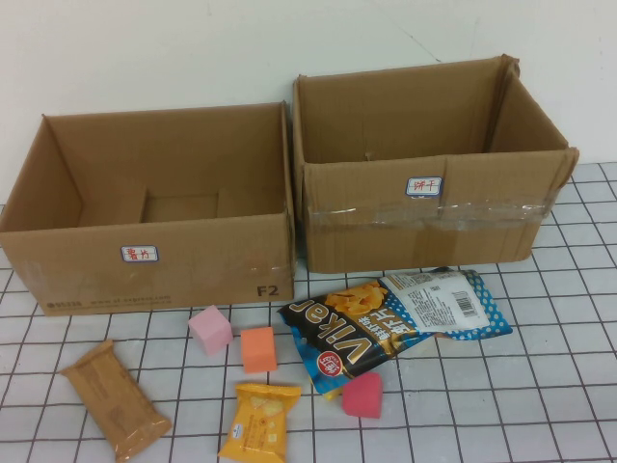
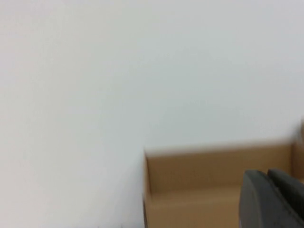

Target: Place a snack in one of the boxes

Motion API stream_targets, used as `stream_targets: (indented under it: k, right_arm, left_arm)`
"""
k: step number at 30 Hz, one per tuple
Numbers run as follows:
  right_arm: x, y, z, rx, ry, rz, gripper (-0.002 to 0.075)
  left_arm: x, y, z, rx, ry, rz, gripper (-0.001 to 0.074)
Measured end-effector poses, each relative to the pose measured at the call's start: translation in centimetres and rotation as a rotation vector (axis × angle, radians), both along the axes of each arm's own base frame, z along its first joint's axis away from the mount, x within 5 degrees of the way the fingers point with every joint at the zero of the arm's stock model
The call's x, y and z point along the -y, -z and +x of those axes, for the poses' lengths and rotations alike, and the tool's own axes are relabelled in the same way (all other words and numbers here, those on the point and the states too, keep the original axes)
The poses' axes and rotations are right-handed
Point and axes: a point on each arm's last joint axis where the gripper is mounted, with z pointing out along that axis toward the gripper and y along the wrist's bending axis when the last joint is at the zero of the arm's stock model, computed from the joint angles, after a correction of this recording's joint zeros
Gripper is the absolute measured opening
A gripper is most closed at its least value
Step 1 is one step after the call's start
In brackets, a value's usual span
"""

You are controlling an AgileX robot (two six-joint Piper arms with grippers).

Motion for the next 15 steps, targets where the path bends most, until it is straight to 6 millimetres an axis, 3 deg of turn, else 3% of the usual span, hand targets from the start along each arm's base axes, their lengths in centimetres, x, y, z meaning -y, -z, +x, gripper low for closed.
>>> stream_targets:
  k: [7,15]
  right_arm:
    - [-0.6,-3.1,-1.5,0.376,-0.064,-0.009,-0.0001]
    - [-0.2,-2.9,-1.3,0.352,-0.047,0.061,-0.0001]
  left_arm:
    - [-0.3,-3.2,-1.4,0.383,-0.039,0.007,-0.0001]
    - [-0.6,-4.9,-3.0,0.645,-0.02,-0.086,-0.0001]
